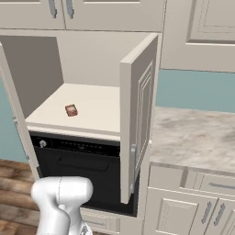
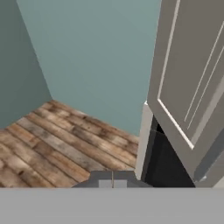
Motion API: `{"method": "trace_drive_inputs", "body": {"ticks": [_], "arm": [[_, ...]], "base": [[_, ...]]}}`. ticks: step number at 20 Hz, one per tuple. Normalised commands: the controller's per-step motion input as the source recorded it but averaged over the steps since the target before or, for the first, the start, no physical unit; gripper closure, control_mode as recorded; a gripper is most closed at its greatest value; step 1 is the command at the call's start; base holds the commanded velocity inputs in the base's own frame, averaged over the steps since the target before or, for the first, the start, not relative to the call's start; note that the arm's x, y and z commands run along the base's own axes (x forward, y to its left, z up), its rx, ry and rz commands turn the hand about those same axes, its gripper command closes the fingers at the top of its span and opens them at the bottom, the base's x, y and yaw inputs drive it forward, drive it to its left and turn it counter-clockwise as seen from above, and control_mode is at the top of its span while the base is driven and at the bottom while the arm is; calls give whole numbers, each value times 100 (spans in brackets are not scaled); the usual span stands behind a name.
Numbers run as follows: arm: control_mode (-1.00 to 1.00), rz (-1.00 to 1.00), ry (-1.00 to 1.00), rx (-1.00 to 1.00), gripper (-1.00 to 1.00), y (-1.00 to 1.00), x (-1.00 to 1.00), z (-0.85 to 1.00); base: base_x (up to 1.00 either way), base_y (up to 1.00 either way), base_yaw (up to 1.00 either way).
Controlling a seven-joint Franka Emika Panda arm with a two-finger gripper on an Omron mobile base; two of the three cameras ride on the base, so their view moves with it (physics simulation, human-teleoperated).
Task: Open the cabinet. Pick the bar soap and place it next to the sink. Then close the cabinet.
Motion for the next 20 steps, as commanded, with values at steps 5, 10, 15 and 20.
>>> {"method": "trace_drive_inputs", "body": {"ticks": [5,10,15,20], "arm": [[-100,0,0,15,100,-83,-32,73],[-100,-1,7,12,100,-95,2,42],[-100,-3,6,5,100,-80,31,4],[-100,-6,0,0,100,-56,34,-12]], "base": [[0,0,0],[0,0,0],[0,0,0],[0,0,0]]}}
